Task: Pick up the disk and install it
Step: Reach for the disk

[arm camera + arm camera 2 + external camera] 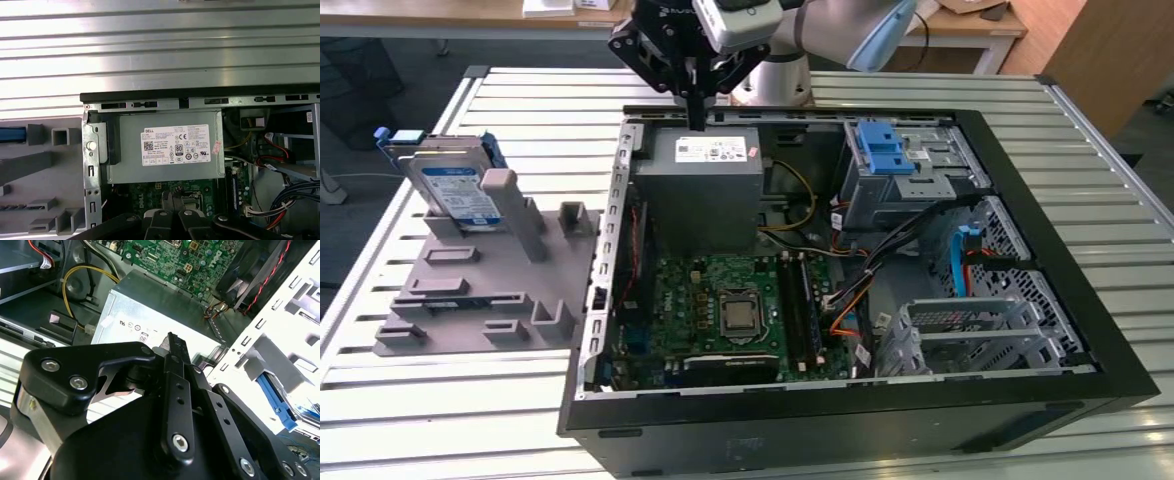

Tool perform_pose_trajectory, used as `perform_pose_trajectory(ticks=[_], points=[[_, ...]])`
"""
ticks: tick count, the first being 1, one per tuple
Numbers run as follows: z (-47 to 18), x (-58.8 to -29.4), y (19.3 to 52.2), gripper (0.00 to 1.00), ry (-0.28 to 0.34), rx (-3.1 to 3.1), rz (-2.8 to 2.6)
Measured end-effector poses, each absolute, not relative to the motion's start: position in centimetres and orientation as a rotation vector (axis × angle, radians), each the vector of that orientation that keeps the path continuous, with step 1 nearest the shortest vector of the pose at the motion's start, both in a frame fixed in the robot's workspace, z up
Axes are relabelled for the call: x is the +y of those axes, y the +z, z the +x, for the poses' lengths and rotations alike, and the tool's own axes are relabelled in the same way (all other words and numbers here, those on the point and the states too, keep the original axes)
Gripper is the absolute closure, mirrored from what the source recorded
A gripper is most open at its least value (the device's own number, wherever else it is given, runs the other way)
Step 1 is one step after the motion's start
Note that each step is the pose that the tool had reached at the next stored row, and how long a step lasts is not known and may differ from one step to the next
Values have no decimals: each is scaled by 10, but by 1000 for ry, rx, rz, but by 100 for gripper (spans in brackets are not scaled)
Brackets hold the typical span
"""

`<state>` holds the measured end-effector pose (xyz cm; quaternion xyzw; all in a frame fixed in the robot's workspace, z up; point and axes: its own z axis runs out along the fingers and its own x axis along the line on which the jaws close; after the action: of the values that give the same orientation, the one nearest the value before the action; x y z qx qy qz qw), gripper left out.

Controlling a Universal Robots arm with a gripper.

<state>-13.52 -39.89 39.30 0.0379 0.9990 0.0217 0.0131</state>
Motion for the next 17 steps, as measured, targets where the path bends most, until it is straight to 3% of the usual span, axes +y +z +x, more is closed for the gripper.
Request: perform_pose_trajectory(ticks=[17], points=[[-140,-399,393,89,68,3113,118]])
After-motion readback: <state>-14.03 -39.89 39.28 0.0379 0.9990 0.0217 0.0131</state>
